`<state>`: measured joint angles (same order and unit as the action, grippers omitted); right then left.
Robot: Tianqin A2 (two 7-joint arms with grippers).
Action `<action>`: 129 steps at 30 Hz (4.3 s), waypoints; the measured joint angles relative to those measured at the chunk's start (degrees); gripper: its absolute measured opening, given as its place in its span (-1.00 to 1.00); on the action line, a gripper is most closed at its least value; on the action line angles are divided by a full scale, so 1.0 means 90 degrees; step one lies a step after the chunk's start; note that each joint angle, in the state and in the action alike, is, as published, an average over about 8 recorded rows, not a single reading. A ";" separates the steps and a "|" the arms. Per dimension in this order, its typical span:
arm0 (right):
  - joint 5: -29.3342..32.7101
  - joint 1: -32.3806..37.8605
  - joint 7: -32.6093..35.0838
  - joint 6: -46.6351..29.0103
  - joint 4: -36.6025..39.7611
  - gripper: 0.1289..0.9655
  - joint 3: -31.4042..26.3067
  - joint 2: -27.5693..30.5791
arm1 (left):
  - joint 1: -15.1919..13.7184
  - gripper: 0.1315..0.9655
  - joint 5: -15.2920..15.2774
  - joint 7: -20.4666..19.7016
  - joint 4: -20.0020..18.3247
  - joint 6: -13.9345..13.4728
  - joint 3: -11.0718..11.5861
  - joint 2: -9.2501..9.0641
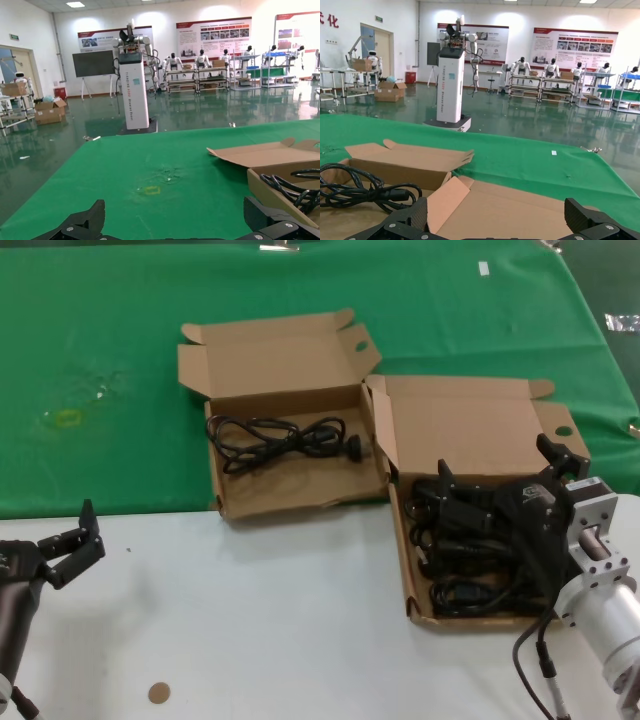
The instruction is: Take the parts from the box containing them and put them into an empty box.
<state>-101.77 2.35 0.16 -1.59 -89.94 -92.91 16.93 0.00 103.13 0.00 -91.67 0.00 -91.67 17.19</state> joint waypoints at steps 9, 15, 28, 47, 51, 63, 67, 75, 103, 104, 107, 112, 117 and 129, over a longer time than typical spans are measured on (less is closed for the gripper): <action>0.0000 0.0000 0.0000 0.0000 0.0000 1.00 0.0000 0.0000 | 0.0000 1.00 0.0000 0.0000 0.0000 0.0000 0.0000 0.0000; 0.0000 0.0000 0.0000 0.0000 0.0000 1.00 0.0000 0.0000 | 0.0000 1.00 0.0000 0.0000 0.0000 0.0000 0.0000 0.0000; 0.0000 0.0000 0.0000 0.0000 0.0000 1.00 0.0000 0.0000 | 0.0000 1.00 0.0000 0.0000 0.0000 0.0000 0.0000 0.0000; 0.0000 0.0000 0.0000 0.0000 0.0000 1.00 0.0000 0.0000 | 0.0000 1.00 0.0000 0.0000 0.0000 0.0000 0.0000 0.0000; 0.0000 0.0000 0.0000 0.0000 0.0000 1.00 0.0000 0.0000 | 0.0000 1.00 0.0000 0.0000 0.0000 0.0000 0.0000 0.0000; 0.0000 0.0000 0.0000 0.0000 0.0000 1.00 0.0000 0.0000 | 0.0000 1.00 0.0000 0.0000 0.0000 0.0000 0.0000 0.0000; 0.0000 0.0000 0.0000 0.0000 0.0000 1.00 0.0000 0.0000 | 0.0000 1.00 0.0000 0.0000 0.0000 0.0000 0.0000 0.0000; 0.0000 0.0000 0.0000 0.0000 0.0000 1.00 0.0000 0.0000 | 0.0000 1.00 0.0000 0.0000 0.0000 0.0000 0.0000 0.0000; 0.0000 0.0000 0.0000 0.0000 0.0000 1.00 0.0000 0.0000 | 0.0000 1.00 0.0000 0.0000 0.0000 0.0000 0.0000 0.0000; 0.0000 0.0000 0.0000 0.0000 0.0000 1.00 0.0000 0.0000 | 0.0000 1.00 0.0000 0.0000 0.0000 0.0000 0.0000 0.0000; 0.0000 0.0000 0.0000 0.0000 0.0000 1.00 0.0000 0.0000 | 0.0000 1.00 0.0000 0.0000 0.0000 0.0000 0.0000 0.0000; 0.0000 0.0000 0.0000 0.0000 0.0000 1.00 0.0000 0.0000 | 0.0000 1.00 0.0000 0.0000 0.0000 0.0000 0.0000 0.0000; 0.0000 0.0000 0.0000 0.0000 0.0000 1.00 0.0000 0.0000 | 0.0000 1.00 0.0000 0.0000 0.0000 0.0000 0.0000 0.0000; 0.0000 0.0000 0.0000 0.0000 0.0000 1.00 0.0000 0.0000 | 0.0000 1.00 0.0000 0.0000 0.0000 0.0000 0.0000 0.0000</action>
<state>-101.77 2.35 0.16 -1.59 -89.94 -92.91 16.93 0.00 103.13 0.00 -91.67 0.00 -91.67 17.19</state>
